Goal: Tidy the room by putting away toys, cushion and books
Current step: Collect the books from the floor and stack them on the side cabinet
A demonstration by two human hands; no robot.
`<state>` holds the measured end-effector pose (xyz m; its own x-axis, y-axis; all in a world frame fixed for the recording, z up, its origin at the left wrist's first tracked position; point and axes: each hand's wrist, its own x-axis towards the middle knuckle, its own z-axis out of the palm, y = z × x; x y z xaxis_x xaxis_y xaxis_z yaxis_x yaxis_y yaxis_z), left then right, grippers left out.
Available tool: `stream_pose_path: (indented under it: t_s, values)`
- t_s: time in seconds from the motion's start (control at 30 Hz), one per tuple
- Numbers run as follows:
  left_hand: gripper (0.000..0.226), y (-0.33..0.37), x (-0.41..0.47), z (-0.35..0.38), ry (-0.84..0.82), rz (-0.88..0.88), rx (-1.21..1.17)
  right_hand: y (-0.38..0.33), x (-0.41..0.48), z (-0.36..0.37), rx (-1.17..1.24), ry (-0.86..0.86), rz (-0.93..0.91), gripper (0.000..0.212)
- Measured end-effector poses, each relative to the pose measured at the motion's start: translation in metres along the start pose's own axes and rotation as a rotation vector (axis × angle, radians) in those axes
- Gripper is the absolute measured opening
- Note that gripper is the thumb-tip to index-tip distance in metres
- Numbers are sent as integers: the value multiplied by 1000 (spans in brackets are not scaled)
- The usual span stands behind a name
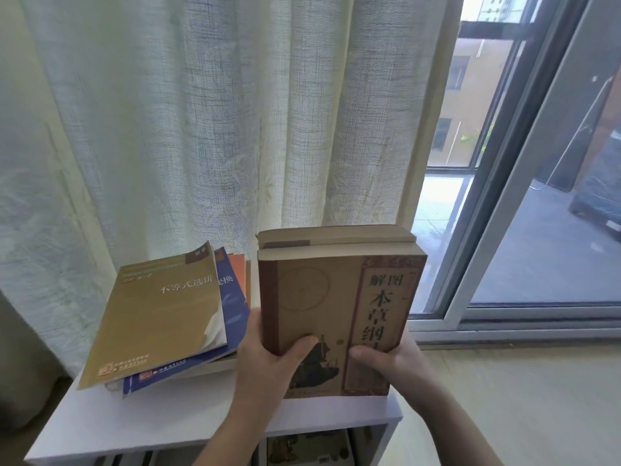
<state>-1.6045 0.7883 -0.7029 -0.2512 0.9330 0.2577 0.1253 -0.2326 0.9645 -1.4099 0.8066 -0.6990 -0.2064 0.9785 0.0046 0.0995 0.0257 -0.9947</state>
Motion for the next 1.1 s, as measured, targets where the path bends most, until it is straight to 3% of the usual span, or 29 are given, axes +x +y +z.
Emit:
stream_pose_path:
  t_s: [0.23, 0.4, 0.57, 0.7, 0.83, 0.97, 1.1]
  values:
    - [49, 4, 1, -6, 11, 20, 74, -2, -3, 7, 6, 86, -54, 58]
    - [56, 5, -5, -9, 5, 12, 39, -1, -6, 8, 49, 91, -38, 52]
    - [46, 7, -6, -10, -28, -21, 82, 2, -6, 10, 70, 90, -2, 72]
    - [37, 18, -4, -11, -50, -78, 106, -6, -6, 9, 70, 54, 19, 70]
    - [26, 27, -1, -11, -101, -249, 35, -24, -1, -9, 139, -66, 181, 41]
    - [33, 36, 2, -15, -251, -479, 1, -19, 10, -23, 138, -78, 405, 50]
    - [40, 37, 5, -27, -270, -459, 218, -11, 21, -27, 122, -30, 496, 58]
